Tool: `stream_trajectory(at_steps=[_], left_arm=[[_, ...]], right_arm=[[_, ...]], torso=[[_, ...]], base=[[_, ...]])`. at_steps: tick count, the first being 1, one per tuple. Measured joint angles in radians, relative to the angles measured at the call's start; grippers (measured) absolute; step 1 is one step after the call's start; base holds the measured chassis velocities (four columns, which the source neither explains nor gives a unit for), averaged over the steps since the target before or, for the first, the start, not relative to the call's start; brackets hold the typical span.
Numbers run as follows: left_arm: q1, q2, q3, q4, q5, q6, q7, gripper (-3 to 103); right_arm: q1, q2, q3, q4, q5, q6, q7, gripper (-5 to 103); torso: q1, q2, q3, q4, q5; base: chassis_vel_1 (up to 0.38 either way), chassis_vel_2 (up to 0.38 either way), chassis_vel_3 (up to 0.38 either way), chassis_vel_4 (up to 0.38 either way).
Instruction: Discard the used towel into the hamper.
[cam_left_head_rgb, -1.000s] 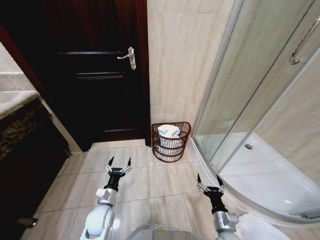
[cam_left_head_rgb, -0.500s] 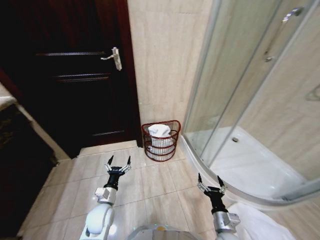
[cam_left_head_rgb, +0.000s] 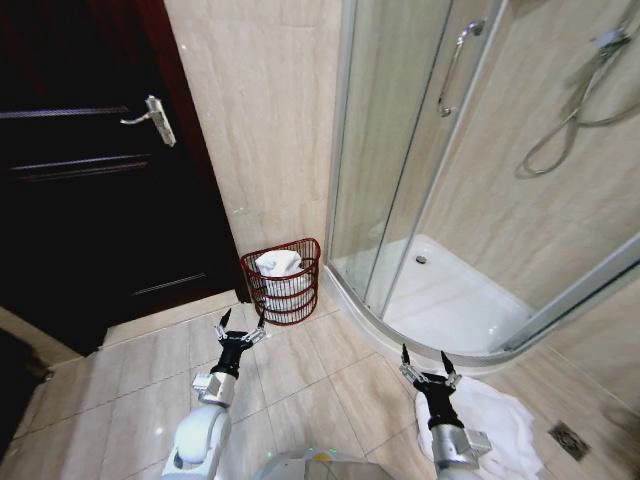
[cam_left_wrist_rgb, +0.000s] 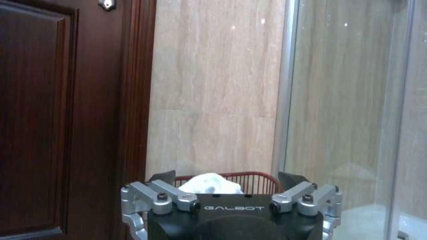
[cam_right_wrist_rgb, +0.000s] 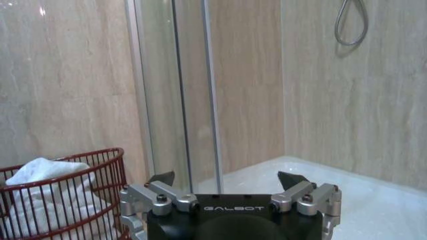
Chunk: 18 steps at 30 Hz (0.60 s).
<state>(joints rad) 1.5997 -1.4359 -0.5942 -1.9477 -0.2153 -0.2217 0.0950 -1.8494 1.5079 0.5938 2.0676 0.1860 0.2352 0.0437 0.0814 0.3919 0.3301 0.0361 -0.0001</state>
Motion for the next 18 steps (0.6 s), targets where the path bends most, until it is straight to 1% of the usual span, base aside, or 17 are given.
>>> stream_trajectory(at_steps=[2,7,12,15,18], left_arm=[[0.0,-0.002,0.003,0.009,-0.007,-0.003,0.006,100],[0.001,-0.017,0.017,0.013,-0.005,-0.005,0.011,100],[0.004,-0.009,0.016,0.014,-0.006,-0.01,0.011,100],[-0.004,-0.011,0.013,0.019,-0.006,-0.018,0.009,100],[-0.009,-0.015,0.012,0.021,-0.006,-0.02,0.005,100]], right_arm=[[0.008,0.002,-0.003,-0.019,0.009,0.012,-0.02,100],[0.024,0.012,-0.008,-0.023,0.009,0.013,-0.048,100],[0.022,0.014,-0.005,-0.016,0.01,0.012,-0.044,100],[0.031,0.011,-0.002,-0.047,0.02,0.024,-0.04,100],[0.04,0.01,-0.001,-0.065,0.014,0.035,-0.026,100]], torso=[[0.0,0.0,0.0,-0.0002,0.0001],[0.0,0.0,0.0,-0.0005,0.0001],[0.0,0.0,0.0,-0.0007,0.0],[0.0,0.0,0.0,-0.0003,0.0],[0.0,0.0,0.0,-0.0006,0.0005]], base=[[-0.068,-0.057,0.077,0.076],[-0.14,-0.14,0.139,0.139],[-0.24,-0.237,0.219,0.231],[-0.237,-0.261,0.269,0.268],[-0.258,-0.277,0.268,0.293]])
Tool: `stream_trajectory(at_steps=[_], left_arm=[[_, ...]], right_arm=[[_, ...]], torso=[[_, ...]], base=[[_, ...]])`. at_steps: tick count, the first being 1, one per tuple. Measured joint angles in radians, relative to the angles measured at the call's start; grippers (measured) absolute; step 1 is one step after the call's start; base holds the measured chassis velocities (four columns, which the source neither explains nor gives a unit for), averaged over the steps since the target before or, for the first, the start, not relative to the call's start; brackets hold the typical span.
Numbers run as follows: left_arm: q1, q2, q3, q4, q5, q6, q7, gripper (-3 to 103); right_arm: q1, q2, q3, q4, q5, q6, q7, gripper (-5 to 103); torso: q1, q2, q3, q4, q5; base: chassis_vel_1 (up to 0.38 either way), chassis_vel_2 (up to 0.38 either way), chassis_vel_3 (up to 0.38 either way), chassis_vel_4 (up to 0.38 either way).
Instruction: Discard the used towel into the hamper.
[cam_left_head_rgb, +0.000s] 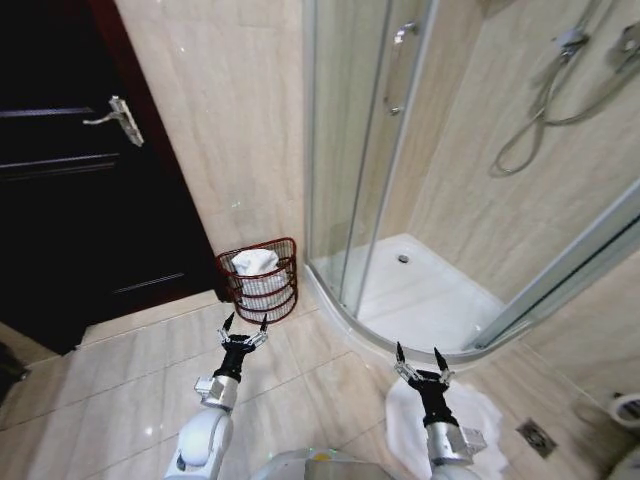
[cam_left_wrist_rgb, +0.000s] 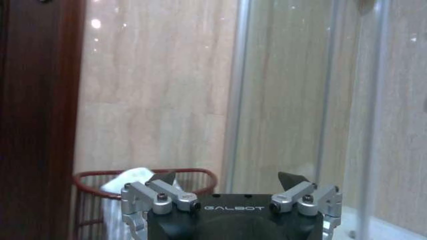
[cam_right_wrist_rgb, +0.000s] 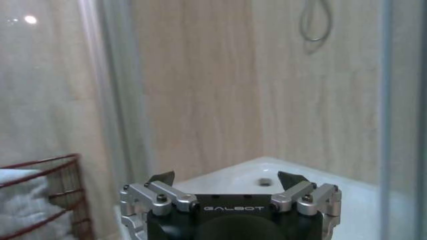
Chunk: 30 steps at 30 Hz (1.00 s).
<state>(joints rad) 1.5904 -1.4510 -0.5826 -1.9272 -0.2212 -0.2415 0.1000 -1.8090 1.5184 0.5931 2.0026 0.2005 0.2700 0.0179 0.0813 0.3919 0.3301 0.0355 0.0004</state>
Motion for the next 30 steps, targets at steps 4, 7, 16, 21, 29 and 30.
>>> stream_trajectory(at_steps=[4,7,16,21,29,30], left_arm=[[0.005,0.0,-0.004,-0.007,0.0,0.001,-0.004,100],[0.01,0.007,-0.004,-0.01,0.009,0.002,-0.013,100],[0.001,0.008,-0.001,-0.023,0.015,0.013,-0.017,100],[-0.002,0.004,0.006,-0.014,0.021,0.013,-0.016,100],[-0.006,0.014,0.009,0.0,0.015,-0.004,-0.011,100],[-0.007,0.017,0.009,0.0,0.012,-0.005,-0.009,100]], right_arm=[[0.002,0.0,0.005,-0.001,-0.005,0.004,0.032,100],[0.0,-0.002,0.01,0.003,-0.016,-0.005,0.083,100],[-0.001,-0.004,0.045,-0.056,-0.016,-0.014,0.163,100],[-0.008,-0.007,0.047,-0.084,-0.013,-0.003,0.162,100],[-0.004,0.001,0.035,-0.094,0.009,-0.029,0.155,100],[-0.001,0.002,0.033,-0.096,0.015,-0.036,0.151,100]], torso=[[0.0,0.0,0.0,0.0001,0.0],[0.0,0.0,0.0,0.0003,-0.0003],[-0.005,-0.012,-0.007,0.0002,-0.0004],[-0.008,-0.02,-0.012,0.0001,-0.0002],[-0.012,-0.027,-0.015,-0.0001,-0.0004],[-0.012,-0.027,-0.015,0.0002,-0.0004]], base=[[-0.221,-0.227,0.219,0.197],[-0.078,-0.112,0.13,0.053],[0.025,-0.001,-0.059,-0.057],[-0.061,-0.039,-0.048,-0.068],[-0.057,-0.059,-0.035,-0.051],[0.0,0.0,0.0,0.0]])
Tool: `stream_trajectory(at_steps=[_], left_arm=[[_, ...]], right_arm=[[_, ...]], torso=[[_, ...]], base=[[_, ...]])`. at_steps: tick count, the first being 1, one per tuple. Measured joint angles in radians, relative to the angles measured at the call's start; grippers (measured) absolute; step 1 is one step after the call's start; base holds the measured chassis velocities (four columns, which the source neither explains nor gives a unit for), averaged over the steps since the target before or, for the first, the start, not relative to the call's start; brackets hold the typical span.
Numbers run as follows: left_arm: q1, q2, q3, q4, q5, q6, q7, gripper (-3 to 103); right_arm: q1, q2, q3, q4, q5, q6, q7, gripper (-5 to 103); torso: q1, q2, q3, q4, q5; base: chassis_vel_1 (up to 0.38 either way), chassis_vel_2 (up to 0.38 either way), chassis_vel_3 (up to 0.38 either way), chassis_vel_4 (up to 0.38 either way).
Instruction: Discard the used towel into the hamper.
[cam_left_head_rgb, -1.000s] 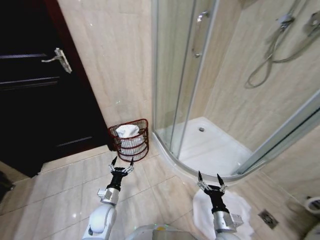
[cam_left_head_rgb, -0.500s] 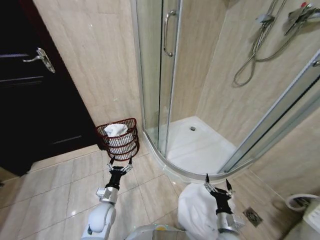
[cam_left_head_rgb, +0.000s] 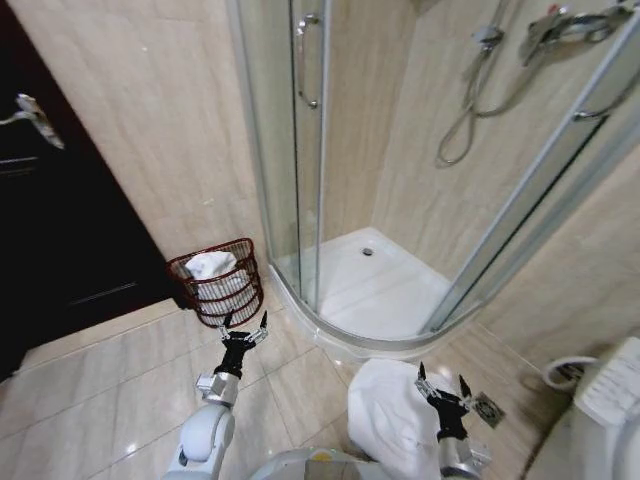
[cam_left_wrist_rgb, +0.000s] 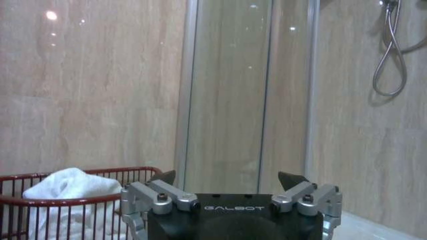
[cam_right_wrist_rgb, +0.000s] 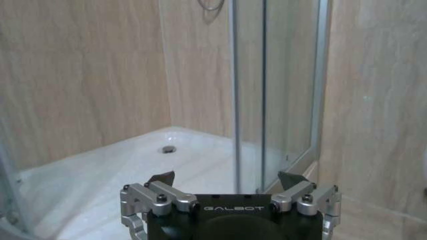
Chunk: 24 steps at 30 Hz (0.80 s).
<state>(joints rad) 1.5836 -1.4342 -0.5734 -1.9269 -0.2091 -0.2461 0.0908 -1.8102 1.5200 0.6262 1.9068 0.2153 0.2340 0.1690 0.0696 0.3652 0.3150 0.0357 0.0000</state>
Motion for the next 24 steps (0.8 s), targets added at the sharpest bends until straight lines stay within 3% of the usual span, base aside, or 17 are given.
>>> stream_trajectory(at_steps=[12,24], left_arm=[[-0.015,0.021,0.002,0.004,-0.008,0.009,0.025,100],[-0.01,0.01,0.004,0.006,-0.004,0.003,0.03,100]], right_arm=[[0.01,-0.011,-0.017,-0.132,0.083,-0.046,-0.037,100],[0.022,-0.007,-0.032,-0.194,0.081,-0.043,-0.054,100]], torso=[[0.0,0.001,0.001,-0.0004,0.0],[0.001,0.002,0.001,-0.0003,0.0]], base=[[0.0,0.0,0.0,0.0],[0.0,0.0,0.0,0.0]])
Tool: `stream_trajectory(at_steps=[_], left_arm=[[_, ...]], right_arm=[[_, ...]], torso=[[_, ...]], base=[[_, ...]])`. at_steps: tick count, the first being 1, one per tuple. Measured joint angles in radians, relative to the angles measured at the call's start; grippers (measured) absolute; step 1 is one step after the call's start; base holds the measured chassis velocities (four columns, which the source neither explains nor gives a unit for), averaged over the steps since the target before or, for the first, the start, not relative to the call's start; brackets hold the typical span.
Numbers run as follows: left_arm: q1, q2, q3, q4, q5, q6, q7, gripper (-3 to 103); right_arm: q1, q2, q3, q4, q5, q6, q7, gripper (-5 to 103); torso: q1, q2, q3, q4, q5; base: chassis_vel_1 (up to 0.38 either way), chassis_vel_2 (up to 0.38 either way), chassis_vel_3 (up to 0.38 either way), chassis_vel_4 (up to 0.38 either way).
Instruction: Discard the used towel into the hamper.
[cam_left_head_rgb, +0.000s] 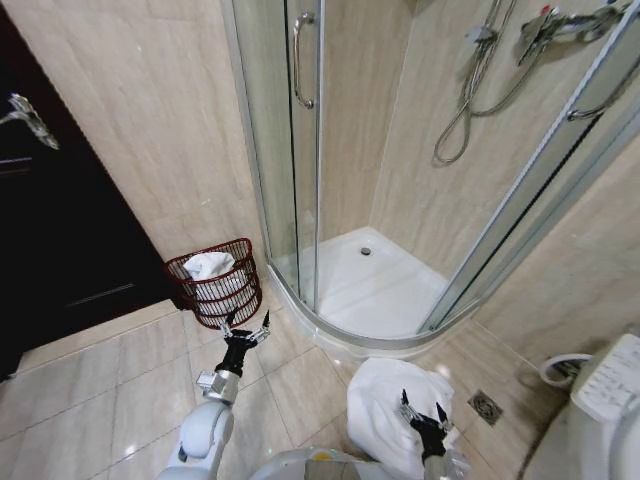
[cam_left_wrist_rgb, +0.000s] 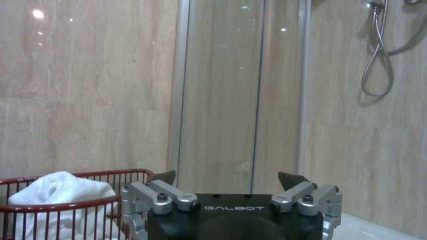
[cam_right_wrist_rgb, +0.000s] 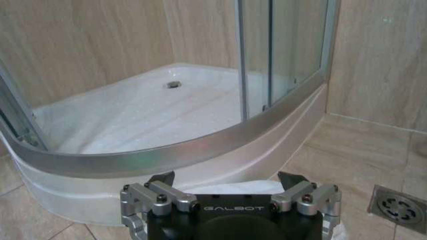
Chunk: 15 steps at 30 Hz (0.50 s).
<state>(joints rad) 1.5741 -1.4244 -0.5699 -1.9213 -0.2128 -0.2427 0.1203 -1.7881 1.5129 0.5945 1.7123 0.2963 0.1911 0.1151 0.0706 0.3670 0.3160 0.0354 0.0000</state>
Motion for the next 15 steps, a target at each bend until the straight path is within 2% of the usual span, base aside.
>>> stream_trajectory(at_steps=[15], left_arm=[[0.002,0.001,-0.007,0.012,-0.023,-0.017,-0.004,100]], right_arm=[[-0.002,0.006,-0.002,0.008,-0.012,0.01,0.001,100]], torso=[[0.0,0.001,0.0,0.0,0.0]], base=[[0.0,0.0,0.0,0.0]])
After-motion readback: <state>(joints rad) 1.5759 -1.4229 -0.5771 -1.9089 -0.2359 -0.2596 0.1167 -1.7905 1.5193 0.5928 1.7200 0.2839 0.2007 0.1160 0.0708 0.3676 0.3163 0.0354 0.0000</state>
